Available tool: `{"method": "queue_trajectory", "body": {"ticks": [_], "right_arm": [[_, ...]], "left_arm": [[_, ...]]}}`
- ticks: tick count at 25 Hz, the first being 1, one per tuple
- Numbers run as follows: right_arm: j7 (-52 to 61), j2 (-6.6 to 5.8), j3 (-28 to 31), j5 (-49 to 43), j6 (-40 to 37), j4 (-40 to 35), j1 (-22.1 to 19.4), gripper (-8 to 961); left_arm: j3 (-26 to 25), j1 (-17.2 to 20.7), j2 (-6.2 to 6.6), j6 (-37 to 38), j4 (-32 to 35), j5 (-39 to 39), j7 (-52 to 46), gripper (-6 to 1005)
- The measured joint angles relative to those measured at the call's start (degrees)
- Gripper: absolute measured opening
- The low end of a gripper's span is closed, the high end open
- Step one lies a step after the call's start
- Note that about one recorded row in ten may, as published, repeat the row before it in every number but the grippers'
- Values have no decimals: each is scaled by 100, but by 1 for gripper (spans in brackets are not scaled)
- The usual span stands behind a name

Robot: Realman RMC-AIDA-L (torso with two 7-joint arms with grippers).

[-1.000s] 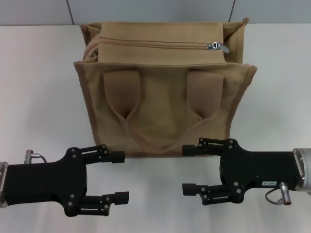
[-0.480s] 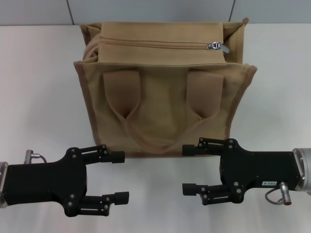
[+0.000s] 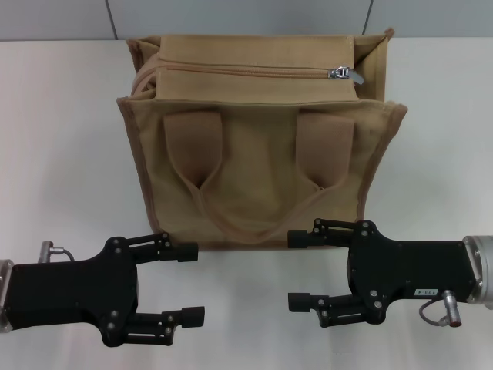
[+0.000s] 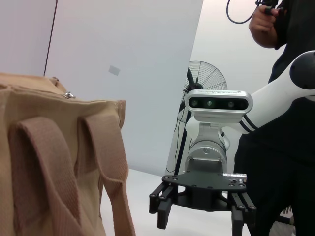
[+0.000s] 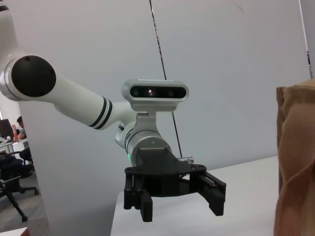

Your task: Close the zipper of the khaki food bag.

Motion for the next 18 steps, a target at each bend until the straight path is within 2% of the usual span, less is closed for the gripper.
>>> {"method": "queue_trajectory", "body": {"ticks": [18], "right_arm": [[-6,1,-6,0,1,-2,7,801]], "left_arm": [[1,-55,-19,-2,-6,149,-10,808]]}}
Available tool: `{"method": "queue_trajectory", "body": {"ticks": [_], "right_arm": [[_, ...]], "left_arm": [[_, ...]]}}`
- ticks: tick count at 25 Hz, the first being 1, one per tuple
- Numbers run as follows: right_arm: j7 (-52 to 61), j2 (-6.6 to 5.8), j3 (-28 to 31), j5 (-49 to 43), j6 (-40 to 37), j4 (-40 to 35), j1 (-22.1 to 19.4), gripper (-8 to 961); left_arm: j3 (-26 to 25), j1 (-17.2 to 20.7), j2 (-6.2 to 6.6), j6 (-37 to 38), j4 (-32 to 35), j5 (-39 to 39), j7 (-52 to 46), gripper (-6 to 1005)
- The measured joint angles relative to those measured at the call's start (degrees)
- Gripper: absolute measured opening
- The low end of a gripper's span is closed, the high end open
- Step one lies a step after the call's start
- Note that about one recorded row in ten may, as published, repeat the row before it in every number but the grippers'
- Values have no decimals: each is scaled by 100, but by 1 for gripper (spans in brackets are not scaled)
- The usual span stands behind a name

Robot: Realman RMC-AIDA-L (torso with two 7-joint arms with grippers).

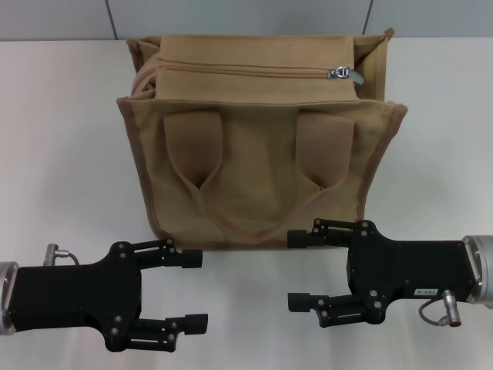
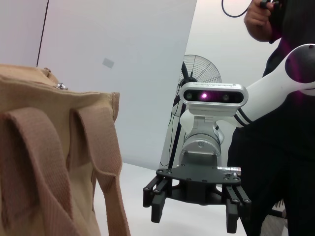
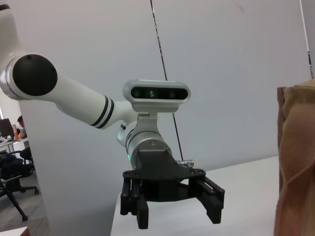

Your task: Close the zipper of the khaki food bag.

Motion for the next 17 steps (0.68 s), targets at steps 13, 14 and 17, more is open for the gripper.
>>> {"method": "queue_trajectory", "body": {"ticks": [13,14,17], "right_arm": [[1,0,6,0,1,0,5,801],[2,0,6,0,1,0,8,801],[19,0,6,0,-3,0,27,801]], "left_arm": [[0,0,5,8,0,0,-6,808],[0,0,5,10,1,0,-7,808],[0,0,9,13,1,0,-7,808]]}}
